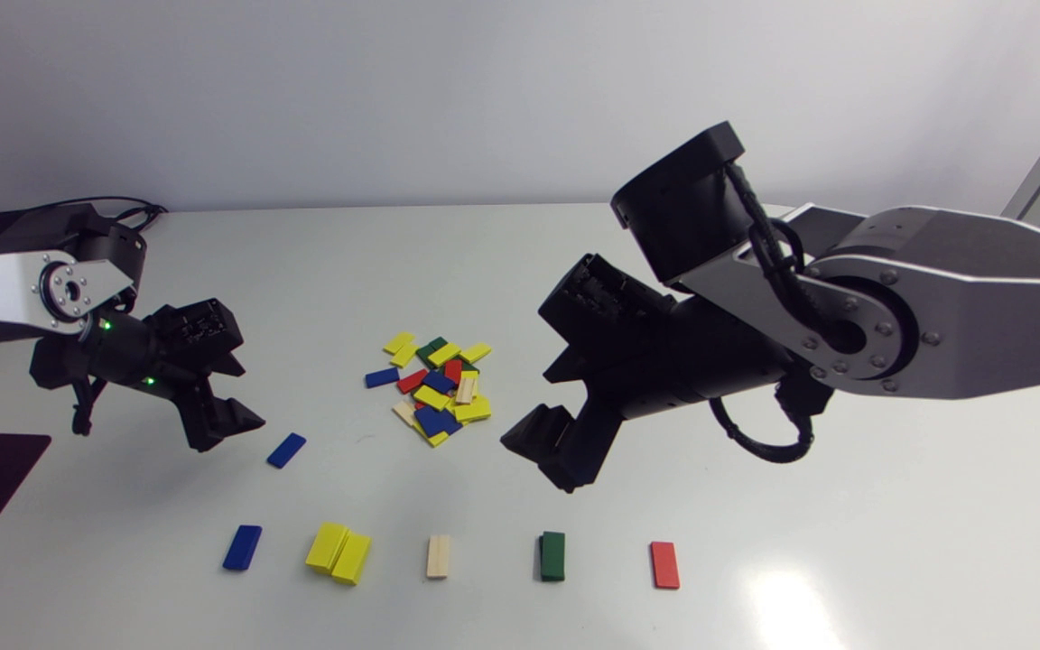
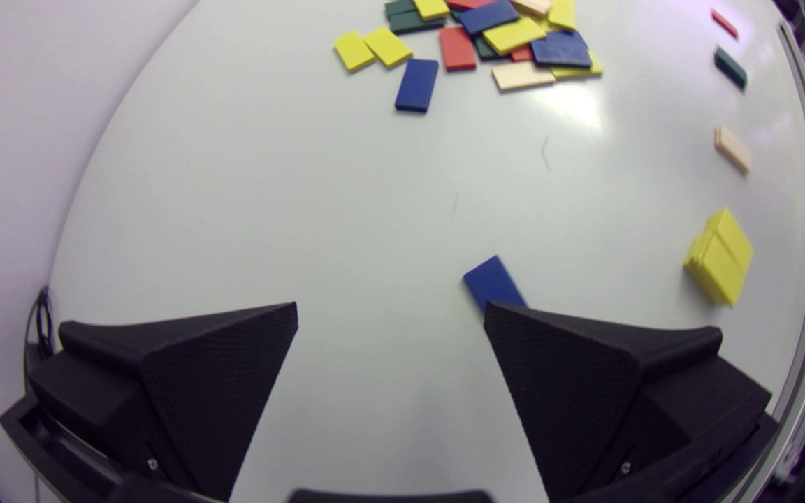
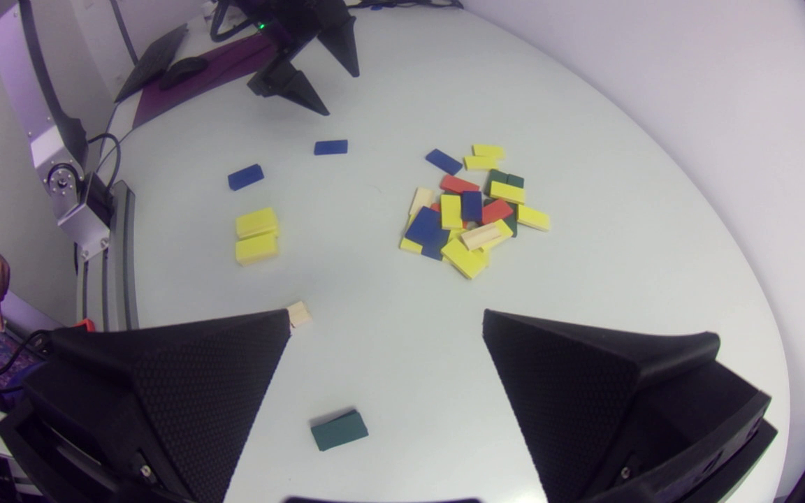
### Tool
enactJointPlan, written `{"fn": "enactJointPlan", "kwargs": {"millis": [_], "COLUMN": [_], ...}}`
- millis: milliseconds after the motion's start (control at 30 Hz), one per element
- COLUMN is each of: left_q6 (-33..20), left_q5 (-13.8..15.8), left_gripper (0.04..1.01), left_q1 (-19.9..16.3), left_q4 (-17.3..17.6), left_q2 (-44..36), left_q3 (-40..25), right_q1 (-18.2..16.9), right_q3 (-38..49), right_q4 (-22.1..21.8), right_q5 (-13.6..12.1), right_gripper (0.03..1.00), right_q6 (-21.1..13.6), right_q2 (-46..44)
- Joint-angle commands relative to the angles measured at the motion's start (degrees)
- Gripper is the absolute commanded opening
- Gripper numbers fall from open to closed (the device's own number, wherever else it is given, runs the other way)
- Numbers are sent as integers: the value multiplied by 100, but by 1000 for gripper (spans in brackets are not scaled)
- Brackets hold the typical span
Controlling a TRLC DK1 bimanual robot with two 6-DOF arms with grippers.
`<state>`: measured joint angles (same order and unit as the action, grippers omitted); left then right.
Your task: Take domino bricks one by one from the mixed stack on the table and place each onto the existing stack of the same color.
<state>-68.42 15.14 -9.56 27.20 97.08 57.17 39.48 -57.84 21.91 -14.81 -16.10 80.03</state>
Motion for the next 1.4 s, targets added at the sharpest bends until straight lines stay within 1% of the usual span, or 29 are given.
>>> {"fn": "enactJointPlan", "kwargs": {"millis": [0, 100, 133, 167, 367, 433, 567, 633, 700, 833, 933, 1233, 1367], "left_q6": [-1358, -2131, -2281, -2430, -3081, -3204, -3573, -3740, -3863, -4091, -4232, -4496, -4566], "left_q5": [121, 130, 130, 130, 51, 42, 42, 42, 33, 24, -90, -230, -292], "left_gripper": [989, 989, 989, 982, 969, 948, 941, 941, 941, 941, 941, 941, 936], "left_q1": [-98, -46, 16, 60, 376, 473, 552, 552, 543, 517, 508, 455, 490], "left_q4": [558, 1595, 1745, 1780, 1762, 1754, 1736, 1630, 1622, 1587, 1534, 1543, 1657], "left_q2": [540, 1015, 1112, 1138, 1147, 1147, 997, 953, 953, 1015, 1173, 1621, 1806], "left_q3": [524, 1139, 1253, 1253, 972, 866, 585, 444, 427, 524, 603, 1121, 1332], "right_q1": [24, -37, -46, -55, -46, -20, 7, -20, -37, -108, -160, -222, -275], "right_q3": [151, 142, 151, 159, 159, 142, 124, 115, 124, 159, 195, 177, 221], "right_q4": [-47, -55, -55, -64, -126, -126, -82, -20, 6, 24, 32, 15, -11], "right_q5": [4, 4, 4, -5, -57, -92, -347, -470, -488, -637, -716, -752, -787], "right_gripper": [967, 967, 967, 967, 967, 967, 967, 967, 967, 967, 967, 967, 967], "right_q6": [-7, -7, -7, -7, -7, 10, 45, 45, 37, 37, 45, 72, 72], "right_q2": [136, 232, 259, 276, 364, 417, 443, 417, 391, 347, 347, 391, 452]}}
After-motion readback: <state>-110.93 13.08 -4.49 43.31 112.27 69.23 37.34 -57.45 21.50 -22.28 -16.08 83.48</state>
